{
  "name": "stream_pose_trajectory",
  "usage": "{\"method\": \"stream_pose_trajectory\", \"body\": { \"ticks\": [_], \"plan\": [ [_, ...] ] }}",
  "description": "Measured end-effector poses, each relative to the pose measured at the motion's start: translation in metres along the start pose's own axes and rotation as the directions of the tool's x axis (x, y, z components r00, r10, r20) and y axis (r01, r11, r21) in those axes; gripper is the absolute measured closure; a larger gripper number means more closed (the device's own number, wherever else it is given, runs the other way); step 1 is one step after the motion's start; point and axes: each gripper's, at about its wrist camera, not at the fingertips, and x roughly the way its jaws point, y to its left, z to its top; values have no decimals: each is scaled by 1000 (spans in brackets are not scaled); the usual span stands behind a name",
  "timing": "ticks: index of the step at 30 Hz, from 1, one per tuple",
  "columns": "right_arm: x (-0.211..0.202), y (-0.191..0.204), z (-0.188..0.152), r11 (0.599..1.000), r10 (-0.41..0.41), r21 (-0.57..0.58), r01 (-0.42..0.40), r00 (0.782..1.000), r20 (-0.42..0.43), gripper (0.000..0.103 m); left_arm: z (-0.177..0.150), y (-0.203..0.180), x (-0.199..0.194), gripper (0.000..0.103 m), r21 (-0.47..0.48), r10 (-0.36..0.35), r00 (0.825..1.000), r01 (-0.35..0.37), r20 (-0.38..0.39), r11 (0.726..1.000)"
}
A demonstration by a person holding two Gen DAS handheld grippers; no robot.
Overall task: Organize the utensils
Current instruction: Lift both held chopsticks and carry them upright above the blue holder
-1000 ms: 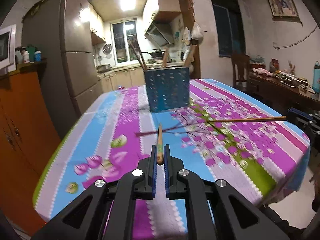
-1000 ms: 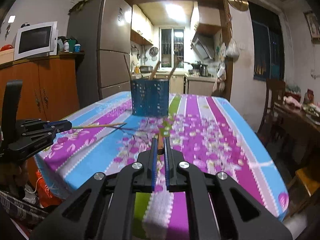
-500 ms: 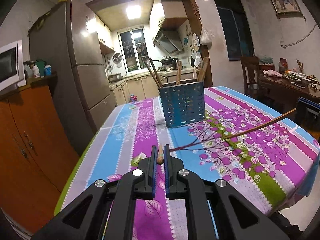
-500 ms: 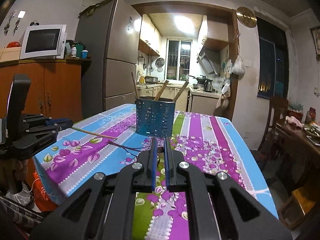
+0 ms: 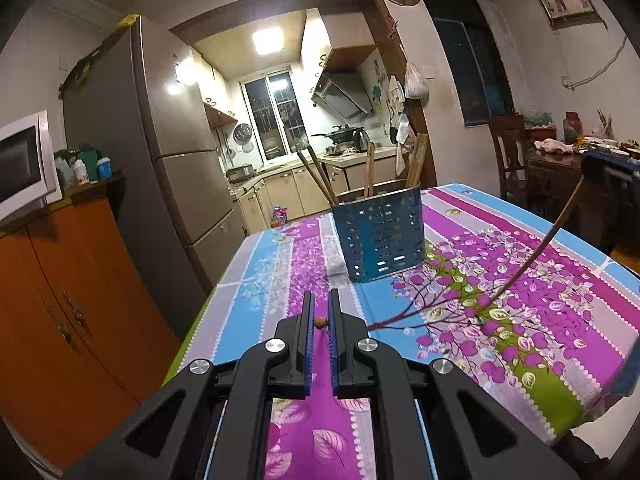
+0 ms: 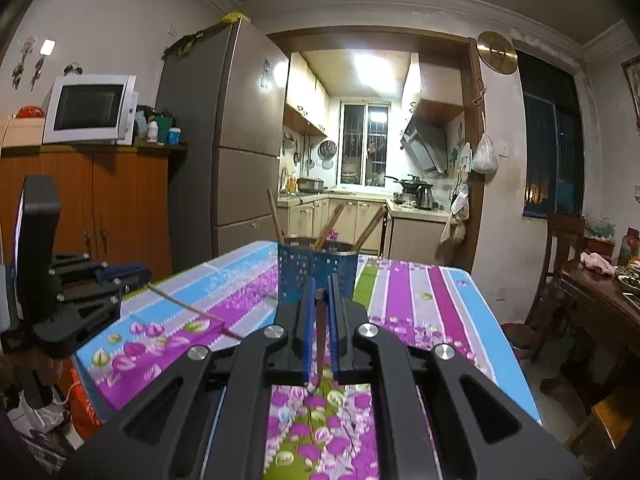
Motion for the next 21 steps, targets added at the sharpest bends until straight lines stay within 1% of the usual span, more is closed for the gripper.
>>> {"method": "stream_pose_trajectory", "body": {
  "ticks": [6,13,21],
  "plan": [
    [5,-4,15,1000,3,1,-3,1000,26,98,8,-1,5,95,16,16,1000,-16,5,1000],
    [15,-3,21,1000,18,8,-18,1000,25,98,10,-4,13,95,39,27,1000,-27,1,999],
    [31,-6,38,999,31,15,-32,999,35,98,21,-2,18,95,61,48,999,-49,24,997]
  ]
}}
